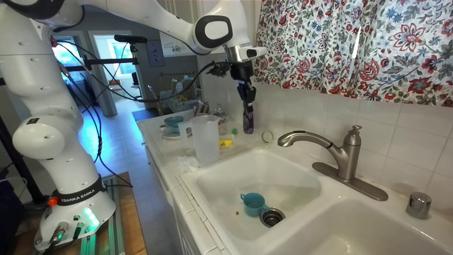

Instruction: Touch the tap

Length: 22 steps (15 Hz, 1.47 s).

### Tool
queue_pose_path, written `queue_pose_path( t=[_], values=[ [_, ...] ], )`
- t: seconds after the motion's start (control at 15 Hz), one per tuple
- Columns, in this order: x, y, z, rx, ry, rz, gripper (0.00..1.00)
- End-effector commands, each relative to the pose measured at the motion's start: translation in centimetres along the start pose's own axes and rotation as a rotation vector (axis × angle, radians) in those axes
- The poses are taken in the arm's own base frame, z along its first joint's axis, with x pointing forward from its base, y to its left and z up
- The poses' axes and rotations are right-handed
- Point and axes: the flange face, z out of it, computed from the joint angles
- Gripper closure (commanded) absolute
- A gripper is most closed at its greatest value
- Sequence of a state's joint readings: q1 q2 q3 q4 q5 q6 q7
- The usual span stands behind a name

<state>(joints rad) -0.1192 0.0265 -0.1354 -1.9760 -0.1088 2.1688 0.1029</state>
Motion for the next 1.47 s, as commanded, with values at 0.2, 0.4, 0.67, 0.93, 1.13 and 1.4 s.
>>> queue_pose_path(
  t=[0.2,0.4,0.67,0.93,1.13,1.4],
  values=[
    [1.6,0.3,2.0,-0.029,-0.014,0.075,1.00],
    [3.2,0.6,4.0,-0.011,-0.014,0.165,1.00],
    [5.5,0.8,6.7,-0.027,-0.057,0.242,1.00],
    [6.9,0.9,8.9,-0.042,-0.077,0.316,1.00],
    [9.1,1.7,7.8,0.001,-0.032,0.388,1.00],
    [12.0,3.1,5.5,-0.024,0.011,0.488,1.00]
  ],
)
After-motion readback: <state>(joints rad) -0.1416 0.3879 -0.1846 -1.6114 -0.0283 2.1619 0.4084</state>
